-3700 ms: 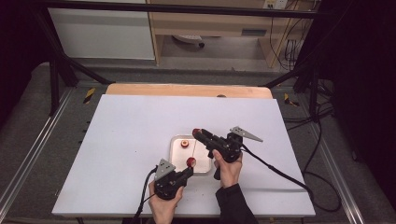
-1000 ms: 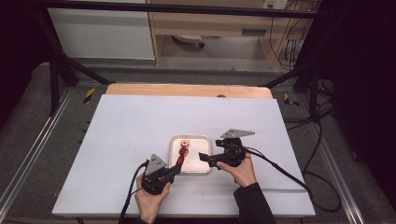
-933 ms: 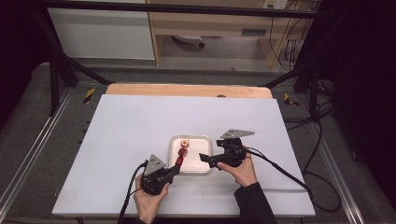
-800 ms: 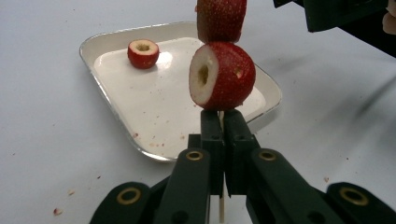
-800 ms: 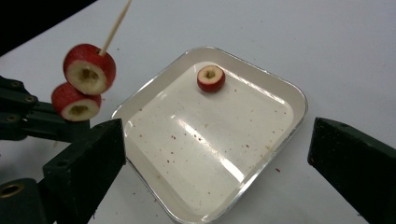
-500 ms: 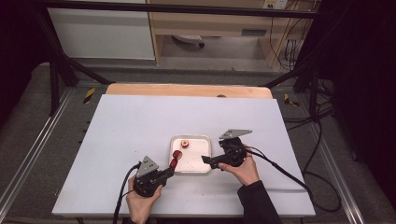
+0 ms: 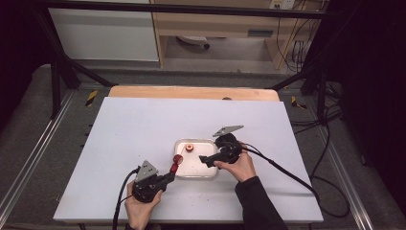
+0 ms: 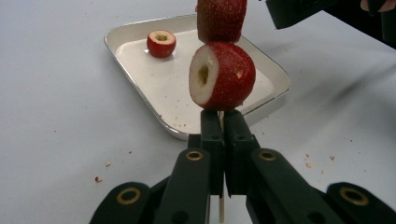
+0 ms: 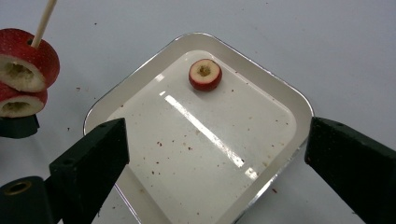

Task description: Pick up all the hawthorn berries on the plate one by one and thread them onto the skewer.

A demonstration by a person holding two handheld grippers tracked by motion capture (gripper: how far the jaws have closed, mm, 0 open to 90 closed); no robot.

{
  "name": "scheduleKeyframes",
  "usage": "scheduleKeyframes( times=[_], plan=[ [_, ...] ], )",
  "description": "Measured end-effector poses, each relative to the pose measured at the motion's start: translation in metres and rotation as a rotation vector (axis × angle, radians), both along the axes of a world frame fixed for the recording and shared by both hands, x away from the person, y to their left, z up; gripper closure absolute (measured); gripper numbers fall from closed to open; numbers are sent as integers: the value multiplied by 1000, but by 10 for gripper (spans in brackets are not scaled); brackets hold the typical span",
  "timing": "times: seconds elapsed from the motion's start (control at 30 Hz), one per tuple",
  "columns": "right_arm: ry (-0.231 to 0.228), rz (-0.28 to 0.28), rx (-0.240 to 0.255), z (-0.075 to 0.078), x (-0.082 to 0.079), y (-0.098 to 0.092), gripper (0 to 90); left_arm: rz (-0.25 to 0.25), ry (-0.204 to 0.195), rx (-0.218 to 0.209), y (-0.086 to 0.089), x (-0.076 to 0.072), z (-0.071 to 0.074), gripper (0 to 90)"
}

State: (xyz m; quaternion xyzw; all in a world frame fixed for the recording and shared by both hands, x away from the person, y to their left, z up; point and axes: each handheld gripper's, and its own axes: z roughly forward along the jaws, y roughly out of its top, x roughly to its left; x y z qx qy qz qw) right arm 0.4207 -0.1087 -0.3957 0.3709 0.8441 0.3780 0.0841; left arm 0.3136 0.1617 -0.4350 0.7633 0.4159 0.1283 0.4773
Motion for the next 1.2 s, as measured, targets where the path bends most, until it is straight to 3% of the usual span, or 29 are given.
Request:
scheduleKeyframes(
  times=[0.47, 0.8, 1.03, 1.2],
  plan=[
    [2, 156, -181, -3, 31, 34, 105, 6, 4, -5, 7, 2, -2, 883],
    [14, 251, -236, -3, 51, 51, 157, 6, 7, -4, 10, 2, -3, 883],
    [28, 313, -299, -7, 61, 63, 265, 0, 9, -9, 11, 3, -3, 883],
    [40, 337, -308, -9, 68, 69, 316, 2, 8, -8, 13, 3, -3, 883]
  ],
)
